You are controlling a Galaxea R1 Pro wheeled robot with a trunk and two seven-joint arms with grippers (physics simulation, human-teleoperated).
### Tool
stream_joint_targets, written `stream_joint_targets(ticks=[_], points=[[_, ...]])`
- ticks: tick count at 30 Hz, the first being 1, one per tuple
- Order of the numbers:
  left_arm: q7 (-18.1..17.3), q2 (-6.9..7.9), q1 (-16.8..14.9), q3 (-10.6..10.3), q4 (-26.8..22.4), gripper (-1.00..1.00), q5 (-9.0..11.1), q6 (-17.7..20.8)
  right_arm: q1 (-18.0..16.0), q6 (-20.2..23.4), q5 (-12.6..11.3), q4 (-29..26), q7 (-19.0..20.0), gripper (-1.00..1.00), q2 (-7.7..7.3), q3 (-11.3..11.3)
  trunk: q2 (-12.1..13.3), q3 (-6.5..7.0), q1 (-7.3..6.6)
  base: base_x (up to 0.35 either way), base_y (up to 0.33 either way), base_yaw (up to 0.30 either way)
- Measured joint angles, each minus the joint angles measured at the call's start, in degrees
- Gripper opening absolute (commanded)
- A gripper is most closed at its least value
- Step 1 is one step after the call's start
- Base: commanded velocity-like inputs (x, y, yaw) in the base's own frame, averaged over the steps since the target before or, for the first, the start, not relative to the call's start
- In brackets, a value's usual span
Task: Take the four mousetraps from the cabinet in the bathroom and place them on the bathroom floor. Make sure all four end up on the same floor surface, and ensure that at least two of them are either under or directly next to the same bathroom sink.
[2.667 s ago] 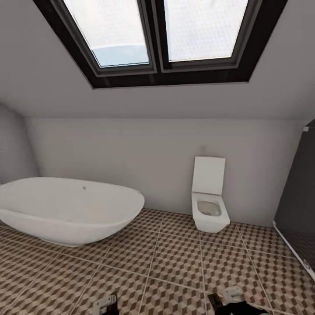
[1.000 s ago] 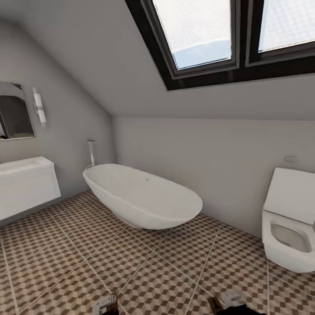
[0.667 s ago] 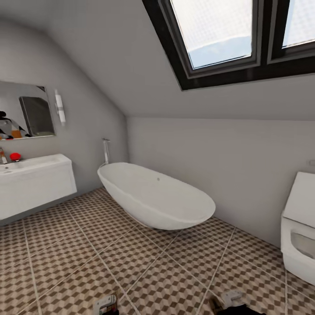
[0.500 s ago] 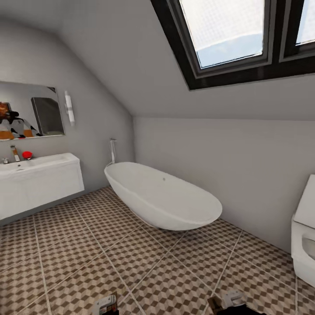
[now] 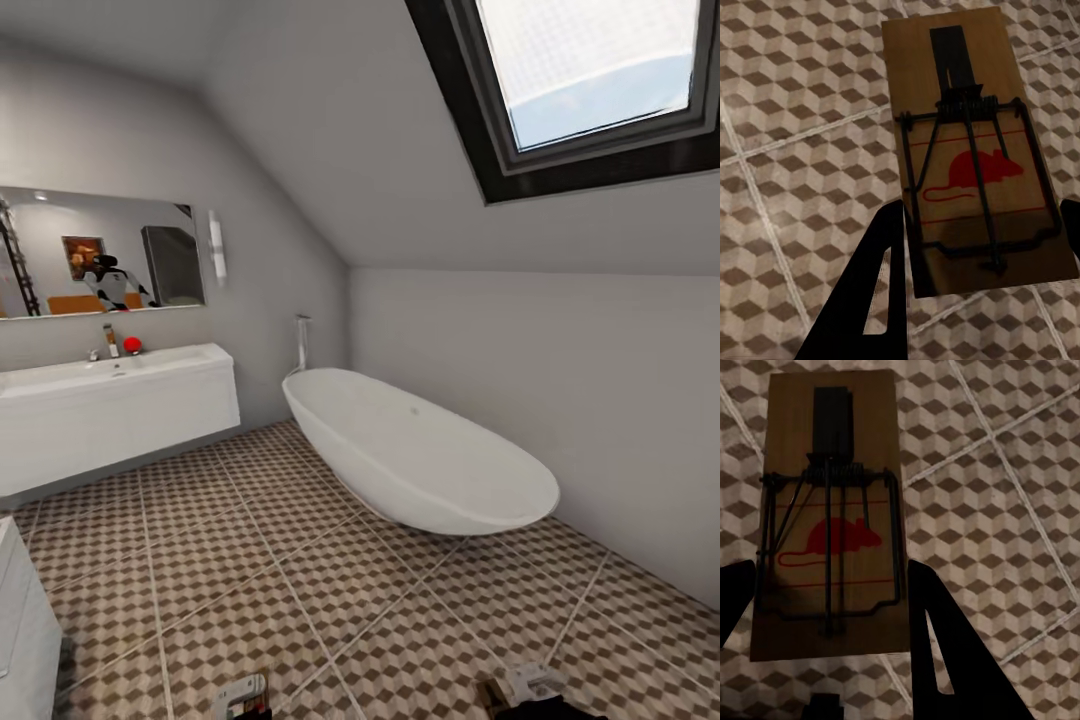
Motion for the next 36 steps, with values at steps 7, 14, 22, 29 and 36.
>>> stream_joint_targets(ticks=[7,14,22,29,36], points=[[0.0,0.0,0.0,0.0,0.0,-1.0,0.0,0.0,0.0,0.0,0.0,0.0,0.0,-1.0,0.08,0.0,0.0,0.0,0.0,0.0,0.0,0.289],[0.0,0.0,0.0,0.0,0.0,-1.0,0.1,0.0,0.0,0.0,0.0,0.0,0.0,-1.0,0.03,0.0,0.0,0.0,0.0,0.0,0.0,0.289],[0.0,0.0,0.0,0.0,0.0,-1.0,0.1,0.0,0.0,0.0,0.0,0.0,0.0,-1.0,0.01,0.0,0.0,0.0,0.0,0.0,0.0,0.289],[0.0,0.0,0.0,0.0,0.0,-1.0,0.1,0.0,0.0,0.0,0.0,0.0,0.0,-1.0,0.0,0.0,0.0,0.0,0.0,0.0,0.0,0.289],[0.0,0.0,0.0,0.0,0.0,-1.0,0.0,0.0,0.0,0.0,0.0,0.0,0.0,-1.0,0.0,0.0,0.0,0.0,0.0,0.0,0.0,0.289]])
